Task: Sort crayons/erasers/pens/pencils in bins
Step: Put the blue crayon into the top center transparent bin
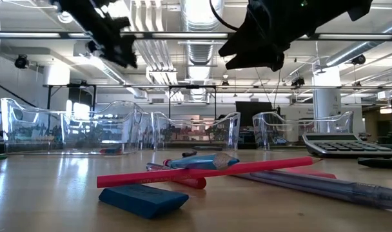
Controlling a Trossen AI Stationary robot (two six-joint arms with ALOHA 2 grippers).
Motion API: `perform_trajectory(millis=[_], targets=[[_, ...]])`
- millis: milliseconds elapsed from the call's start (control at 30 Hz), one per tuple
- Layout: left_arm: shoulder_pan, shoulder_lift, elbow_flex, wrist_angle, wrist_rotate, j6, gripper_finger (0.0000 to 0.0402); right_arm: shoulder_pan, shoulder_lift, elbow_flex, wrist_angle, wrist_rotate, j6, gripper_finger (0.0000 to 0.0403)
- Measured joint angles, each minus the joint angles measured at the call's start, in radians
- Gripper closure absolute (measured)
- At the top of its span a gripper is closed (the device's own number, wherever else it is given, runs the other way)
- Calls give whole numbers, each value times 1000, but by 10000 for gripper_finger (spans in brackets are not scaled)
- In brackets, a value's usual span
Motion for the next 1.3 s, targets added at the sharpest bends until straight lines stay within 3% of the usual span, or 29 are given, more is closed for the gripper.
perform_trajectory(millis=[133, 367, 533, 667, 800, 1067, 1300], targets=[[-93, -199, -202, 302, 202, -4, 158, 1, 0, 1, 32, 1, -1, 165], [-232, -397, -527, 773, 293, -78, 157, -24, 1, 40, 30, 72, 1, 180], [-248, -424, -638, 997, 282, -77, 157, -53, 23, 79, 17, 71, -12, 260], [-248, -436, -638, 996, 282, -77, 157, -76, 43, 126, -74, 72, -39, 363], [-248, -432, -638, 987, 282, -77, 157, -96, 73, 177, -162, 72, -49, 391], [-248, -402, -637, 988, 282, -77, 157, -143, 165, 274, -215, 72, -87, 377], [-248, -382, -637, 989, 282, -78, 157, -174, 323, 452, -420, 69, -182, 267]])
